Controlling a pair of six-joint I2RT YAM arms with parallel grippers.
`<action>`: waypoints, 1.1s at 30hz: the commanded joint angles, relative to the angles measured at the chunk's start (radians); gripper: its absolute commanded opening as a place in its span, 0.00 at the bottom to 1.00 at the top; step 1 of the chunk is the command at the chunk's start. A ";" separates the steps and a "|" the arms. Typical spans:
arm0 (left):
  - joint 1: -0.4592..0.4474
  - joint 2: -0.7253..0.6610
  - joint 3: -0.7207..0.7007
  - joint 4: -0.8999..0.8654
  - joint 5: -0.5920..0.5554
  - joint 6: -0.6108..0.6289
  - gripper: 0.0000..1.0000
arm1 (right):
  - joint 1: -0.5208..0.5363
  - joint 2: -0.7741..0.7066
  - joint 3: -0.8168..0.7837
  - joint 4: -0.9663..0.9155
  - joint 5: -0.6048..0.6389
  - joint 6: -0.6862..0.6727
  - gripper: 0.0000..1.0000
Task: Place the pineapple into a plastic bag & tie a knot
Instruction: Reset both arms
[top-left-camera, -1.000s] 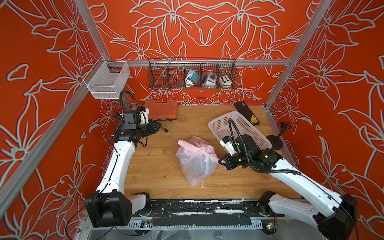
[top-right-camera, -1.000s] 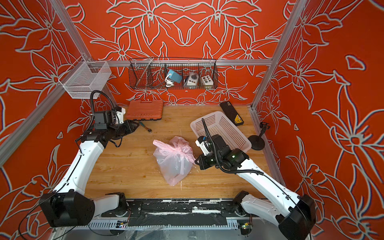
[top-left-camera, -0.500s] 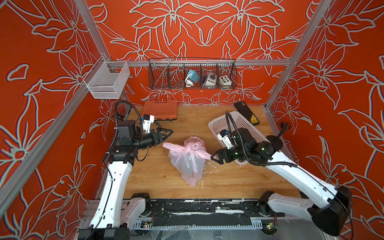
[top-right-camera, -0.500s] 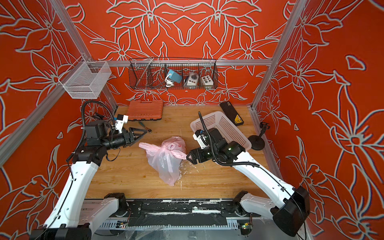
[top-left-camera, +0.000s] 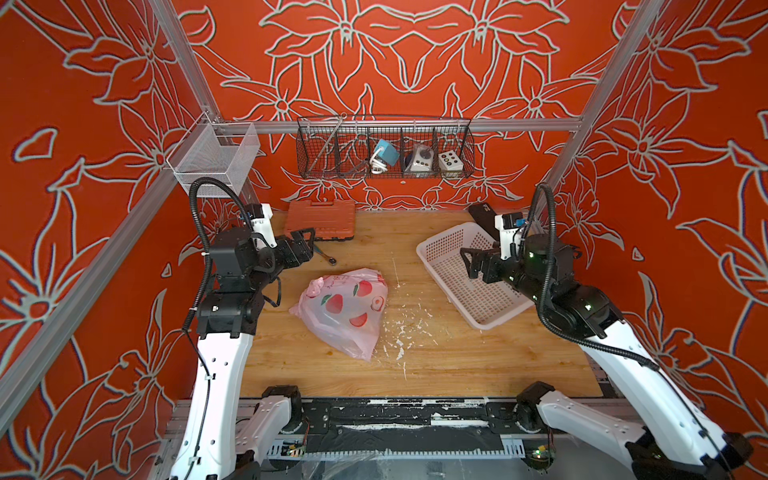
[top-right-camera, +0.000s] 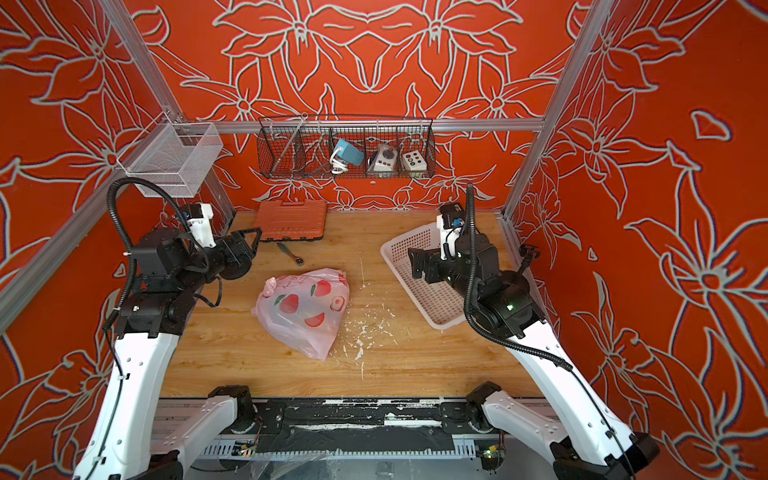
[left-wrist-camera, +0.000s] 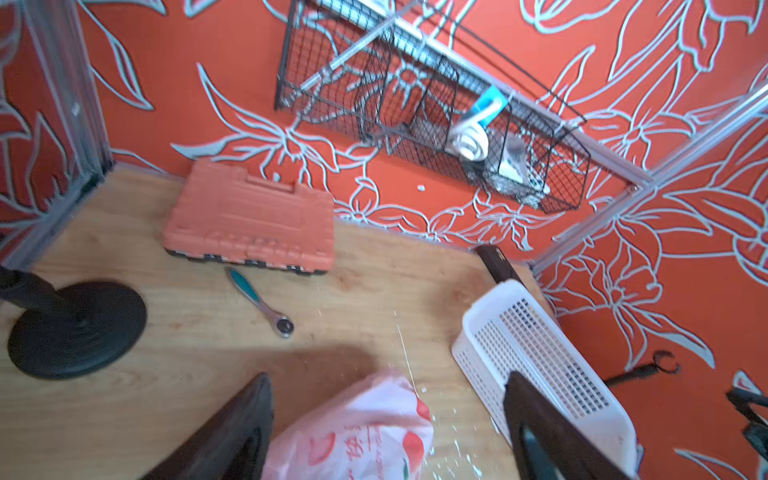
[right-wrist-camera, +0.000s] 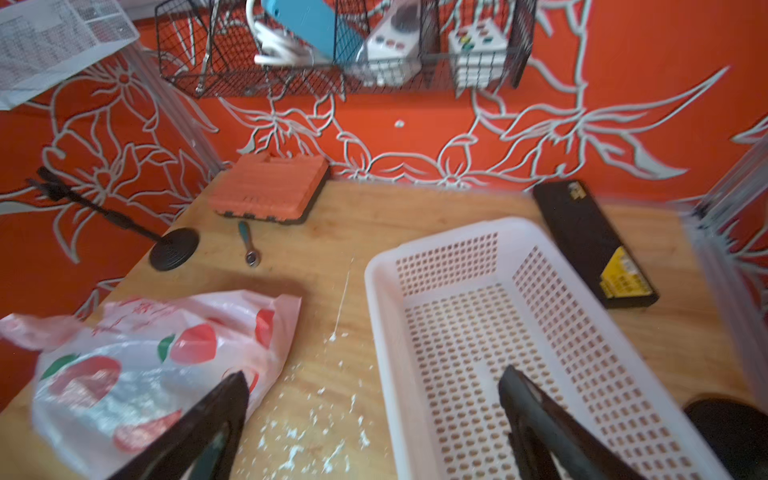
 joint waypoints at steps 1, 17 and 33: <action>-0.002 -0.034 -0.163 0.282 -0.144 -0.016 0.88 | -0.051 0.011 -0.093 0.307 0.262 -0.247 0.98; -0.011 -0.010 -0.809 0.602 -0.559 0.089 0.94 | -0.413 0.034 -0.787 0.840 0.239 -0.255 0.98; -0.029 0.432 -0.941 1.261 -0.369 0.249 0.94 | -0.411 0.471 -0.913 1.419 0.137 -0.288 0.98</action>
